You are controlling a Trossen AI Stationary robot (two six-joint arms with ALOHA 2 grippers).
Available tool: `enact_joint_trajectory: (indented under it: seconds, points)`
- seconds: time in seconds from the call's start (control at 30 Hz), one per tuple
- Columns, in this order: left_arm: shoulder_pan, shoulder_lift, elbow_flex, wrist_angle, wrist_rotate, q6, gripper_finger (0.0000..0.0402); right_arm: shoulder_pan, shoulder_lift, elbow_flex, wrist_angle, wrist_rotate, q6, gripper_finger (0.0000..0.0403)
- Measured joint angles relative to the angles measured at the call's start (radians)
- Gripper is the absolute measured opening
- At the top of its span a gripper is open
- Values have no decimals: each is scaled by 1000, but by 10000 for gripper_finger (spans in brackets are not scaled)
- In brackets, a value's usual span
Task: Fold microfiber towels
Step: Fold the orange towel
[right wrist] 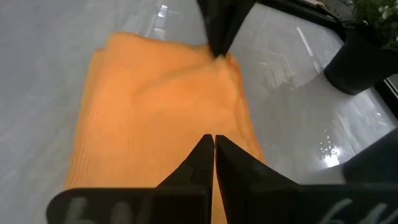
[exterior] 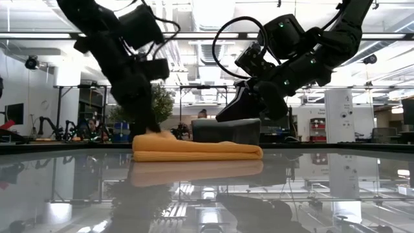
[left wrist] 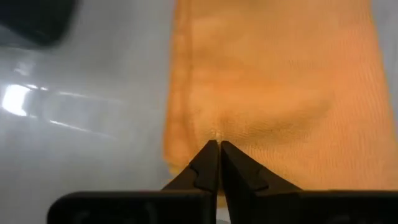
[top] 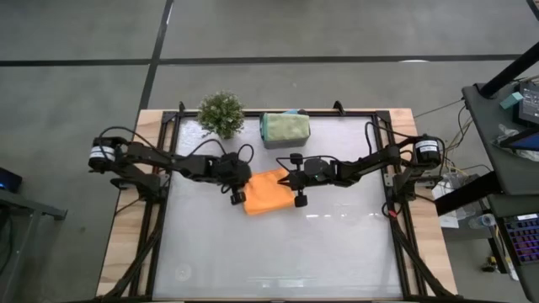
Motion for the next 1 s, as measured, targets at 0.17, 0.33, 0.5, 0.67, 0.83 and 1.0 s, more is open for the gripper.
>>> enact_joint_trajectory:
  seconds: [0.17,0.33,0.5,0.67,0.83,1.0]
  points:
    - [1,-47,-14,-21,-169,-26,0,0,0,0,1,0,4,9]
    - [4,8,-35,-25,-174,-86,0,0,0,0,2,0,-10,9]
    - [6,66,-24,16,-173,-88,0,0,0,0,6,0,-18,9]
    - [6,71,0,40,-104,-97,10,0,0,0,6,0,-18,9]
    - [6,64,3,12,-93,-140,60,0,0,0,6,0,-17,9]
    - [6,32,3,-20,-93,-132,111,0,0,0,13,0,-18,9]
